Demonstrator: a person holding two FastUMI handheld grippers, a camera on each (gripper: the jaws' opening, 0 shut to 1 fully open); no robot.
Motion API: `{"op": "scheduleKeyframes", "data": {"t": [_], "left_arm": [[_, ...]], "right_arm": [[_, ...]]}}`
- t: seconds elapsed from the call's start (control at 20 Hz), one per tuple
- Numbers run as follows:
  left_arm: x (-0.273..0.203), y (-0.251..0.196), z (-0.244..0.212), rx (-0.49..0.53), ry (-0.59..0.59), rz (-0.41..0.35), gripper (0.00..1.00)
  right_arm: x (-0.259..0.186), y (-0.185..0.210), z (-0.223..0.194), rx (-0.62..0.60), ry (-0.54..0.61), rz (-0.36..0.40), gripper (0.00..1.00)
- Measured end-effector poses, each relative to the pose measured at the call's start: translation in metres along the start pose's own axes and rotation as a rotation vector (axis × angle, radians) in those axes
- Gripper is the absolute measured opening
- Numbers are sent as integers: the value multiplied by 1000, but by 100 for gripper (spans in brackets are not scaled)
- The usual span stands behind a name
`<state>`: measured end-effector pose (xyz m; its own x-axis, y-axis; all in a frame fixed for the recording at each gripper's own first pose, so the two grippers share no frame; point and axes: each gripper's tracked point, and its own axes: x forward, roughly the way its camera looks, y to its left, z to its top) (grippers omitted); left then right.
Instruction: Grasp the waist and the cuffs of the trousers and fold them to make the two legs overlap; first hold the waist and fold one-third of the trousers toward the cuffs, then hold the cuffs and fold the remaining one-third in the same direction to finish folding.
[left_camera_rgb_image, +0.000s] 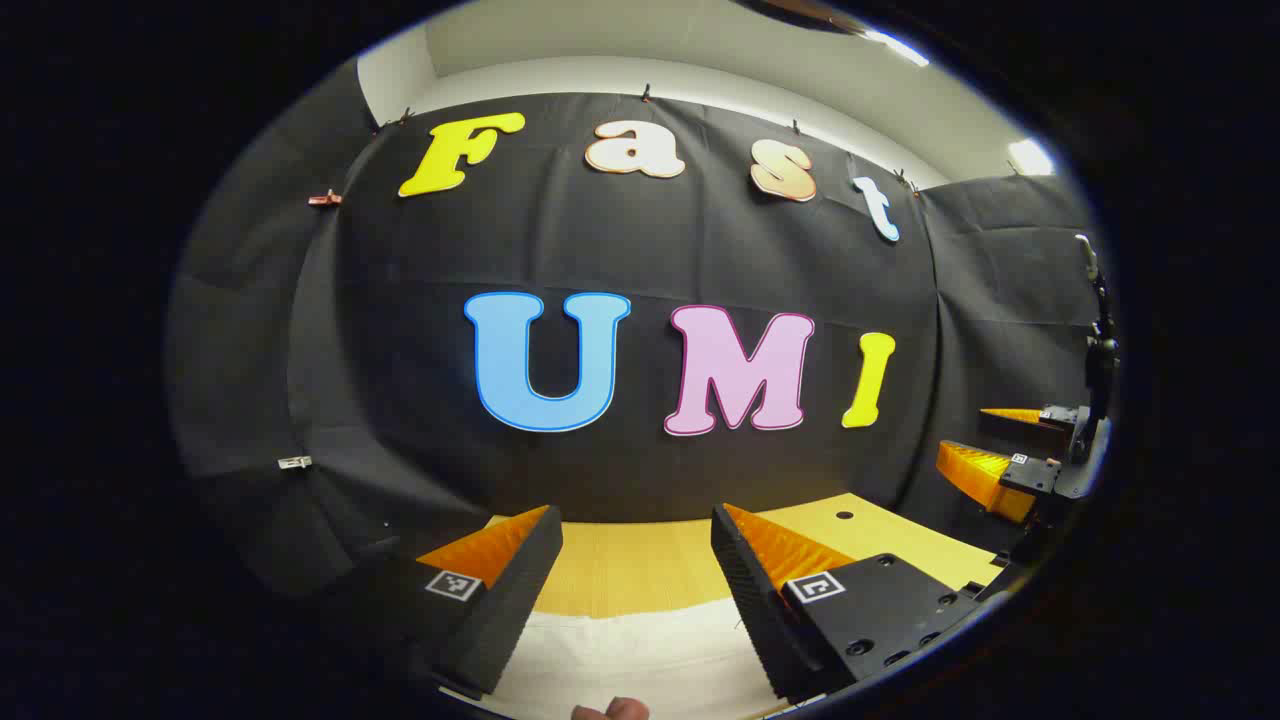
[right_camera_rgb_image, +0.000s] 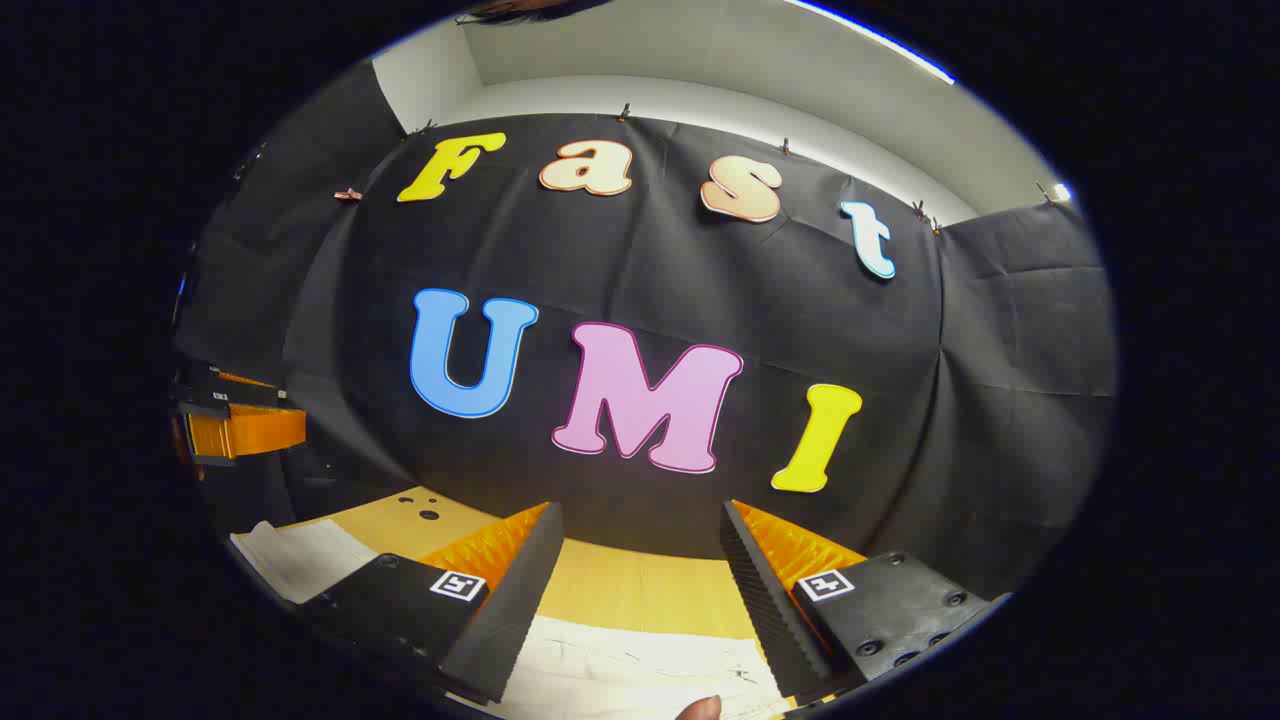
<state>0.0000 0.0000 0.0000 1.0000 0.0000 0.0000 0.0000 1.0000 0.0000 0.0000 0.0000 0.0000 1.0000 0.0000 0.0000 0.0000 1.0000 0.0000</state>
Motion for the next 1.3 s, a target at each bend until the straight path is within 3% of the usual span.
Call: {"op": "scheduleKeyframes", "data": {"t": [0.8,1.0,1.3], "left_arm": [[-12,-2,-15,17,33,-37,95],[-23,19,-52,99,118,-78,93],[-58,82,-152,325,332,-108,97]], "right_arm": [[-5,10,1,-37,13,26,97],[-7,13,-7,-58,36,34,97],[-13,10,-24,-114,86,33,97]]}}
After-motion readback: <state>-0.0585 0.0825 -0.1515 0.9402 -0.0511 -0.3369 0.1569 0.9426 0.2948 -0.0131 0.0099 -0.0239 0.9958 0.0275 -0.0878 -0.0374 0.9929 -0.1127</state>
